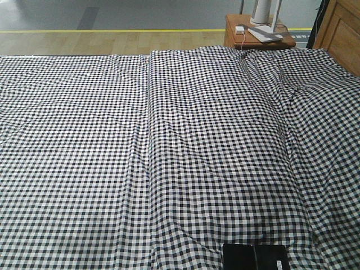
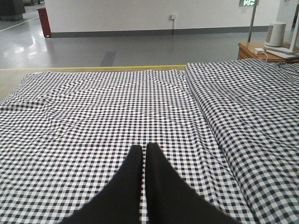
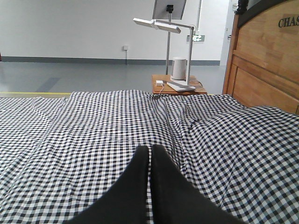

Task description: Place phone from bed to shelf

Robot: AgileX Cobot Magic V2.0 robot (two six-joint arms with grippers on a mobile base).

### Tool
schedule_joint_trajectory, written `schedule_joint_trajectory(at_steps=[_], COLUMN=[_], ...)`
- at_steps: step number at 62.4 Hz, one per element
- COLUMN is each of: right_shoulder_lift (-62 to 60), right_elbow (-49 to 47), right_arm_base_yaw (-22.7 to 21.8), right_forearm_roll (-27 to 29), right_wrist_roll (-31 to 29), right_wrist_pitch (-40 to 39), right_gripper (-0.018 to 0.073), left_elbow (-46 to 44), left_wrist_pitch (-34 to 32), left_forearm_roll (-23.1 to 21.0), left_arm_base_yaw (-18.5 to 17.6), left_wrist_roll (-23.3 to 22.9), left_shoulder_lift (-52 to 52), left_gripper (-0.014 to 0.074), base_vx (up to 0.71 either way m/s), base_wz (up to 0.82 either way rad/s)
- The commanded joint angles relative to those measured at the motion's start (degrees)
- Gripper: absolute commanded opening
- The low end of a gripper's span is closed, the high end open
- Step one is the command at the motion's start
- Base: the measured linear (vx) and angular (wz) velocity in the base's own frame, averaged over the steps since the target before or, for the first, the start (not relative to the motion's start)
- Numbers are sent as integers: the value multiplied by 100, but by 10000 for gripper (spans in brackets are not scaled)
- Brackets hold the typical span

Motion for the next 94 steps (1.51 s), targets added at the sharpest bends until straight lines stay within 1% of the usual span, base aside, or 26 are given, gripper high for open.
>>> schedule_joint_trajectory(at_steps=[1,65,80,94], right_shoulder_lift=[-45,-45,-45,-45], right_elbow=[54,54,54,54], right_arm_base_yaw=[-24,-24,-24,-24], right_forearm_roll=[-34,-34,-41,-41], right_wrist_roll=[-19,-19,-25,-25], right_wrist_pitch=[-439,-439,-641,-658], right_gripper=[-5,-5,-5,-5], left_elbow=[41,41,41,41], left_wrist_pitch=[-399,-399,-399,-399], left_forearm_roll=[-53,-53,-53,-53], left_arm_base_yaw=[2,2,2,2], left_wrist_roll=[0,0,0,0], left_shoulder_lift=[-48,-48,-48,-48], left_gripper=[1,1,1,1], base_vx=[0,0,0,0], base_wz=[0,0,0,0])
